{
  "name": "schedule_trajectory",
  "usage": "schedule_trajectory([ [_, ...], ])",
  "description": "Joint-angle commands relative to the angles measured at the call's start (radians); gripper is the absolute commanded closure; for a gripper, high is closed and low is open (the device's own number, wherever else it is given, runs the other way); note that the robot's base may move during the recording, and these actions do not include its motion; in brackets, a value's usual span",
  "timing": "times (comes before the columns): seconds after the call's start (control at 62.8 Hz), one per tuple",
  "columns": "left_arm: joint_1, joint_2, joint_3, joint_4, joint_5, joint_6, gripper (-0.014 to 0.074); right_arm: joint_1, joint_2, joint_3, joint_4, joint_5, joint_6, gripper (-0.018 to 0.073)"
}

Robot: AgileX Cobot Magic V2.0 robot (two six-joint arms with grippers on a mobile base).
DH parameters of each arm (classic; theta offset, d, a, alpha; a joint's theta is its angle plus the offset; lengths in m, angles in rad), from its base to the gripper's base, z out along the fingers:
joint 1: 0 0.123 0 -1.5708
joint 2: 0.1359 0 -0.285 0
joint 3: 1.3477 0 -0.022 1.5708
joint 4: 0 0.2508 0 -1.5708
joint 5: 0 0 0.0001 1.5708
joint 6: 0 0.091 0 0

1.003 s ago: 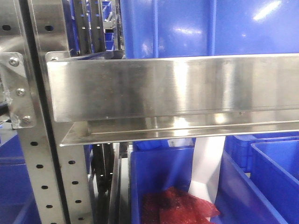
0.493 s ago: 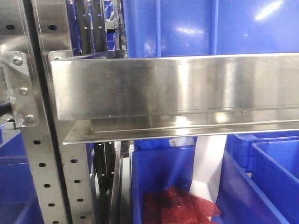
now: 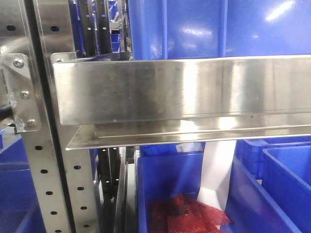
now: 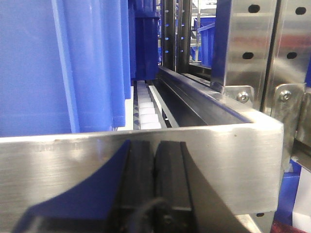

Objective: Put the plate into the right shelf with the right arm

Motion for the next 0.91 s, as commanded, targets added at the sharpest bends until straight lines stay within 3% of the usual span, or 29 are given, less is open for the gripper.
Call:
schedule_trajectory([
  [0.0,0.0,-0.012,0.008,-0.002,-0.089,-0.002,0.0643,-0.012,0.075,-0.093,-0.015,-0.059,0.0,0.0505],
  [0.318,0.0,-0.012,0.008,-0.002,-0.089,-0.002,0.0643,-0.175,0.305,-0.147,-0.02,-0.056,0.0,0.0505],
  [0.653,0.0,-0.012,0.008,-0.002,-0.089,-0.002,0.0643,-0.181,0.472,-0.147,-0.024,-0.075,0.0,0.0485],
  [0.732,0.0,-0.012,0.008,-0.002,-0.089,-0.002,0.0643,-0.181,0.475,-0.147,-0.024,-0.06,0.0,0.04],
  [0.891,0.0,-0.012,0.008,-0.002,-0.089,-0.002,0.0643,-0.181,0.475,-0.147,-0.024,-0.035,0.0,0.0027],
])
